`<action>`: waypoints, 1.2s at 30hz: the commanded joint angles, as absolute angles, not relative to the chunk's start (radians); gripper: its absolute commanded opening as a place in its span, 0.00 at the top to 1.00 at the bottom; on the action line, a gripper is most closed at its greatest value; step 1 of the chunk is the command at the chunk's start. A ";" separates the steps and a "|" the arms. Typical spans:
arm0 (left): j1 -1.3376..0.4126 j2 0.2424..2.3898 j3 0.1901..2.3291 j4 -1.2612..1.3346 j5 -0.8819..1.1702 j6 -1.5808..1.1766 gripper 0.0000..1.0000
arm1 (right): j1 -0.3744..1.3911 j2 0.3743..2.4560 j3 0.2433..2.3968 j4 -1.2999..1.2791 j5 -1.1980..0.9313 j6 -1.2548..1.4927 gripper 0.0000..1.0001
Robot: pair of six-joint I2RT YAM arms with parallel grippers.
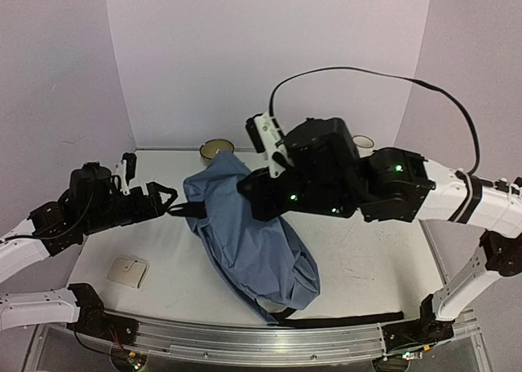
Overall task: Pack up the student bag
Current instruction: Pick up the student bag from the center of the board, then turn over the student bag at the center of the board.
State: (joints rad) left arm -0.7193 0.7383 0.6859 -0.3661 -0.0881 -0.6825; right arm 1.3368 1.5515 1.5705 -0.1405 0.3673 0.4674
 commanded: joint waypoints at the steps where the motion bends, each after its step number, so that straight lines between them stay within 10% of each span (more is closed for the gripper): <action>1: -0.722 0.802 0.671 -0.330 0.007 -0.628 0.06 | 1.280 1.412 1.569 0.190 0.424 0.516 1.00; 36: -1.045 0.992 0.538 0.363 0.154 -0.562 0.10 | 1.243 1.377 1.533 0.155 0.425 0.529 1.00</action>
State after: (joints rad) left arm -1.0379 0.9555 0.4928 0.2661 0.1943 -0.5955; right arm 1.2463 1.4456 1.4868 -0.0544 0.4069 0.5251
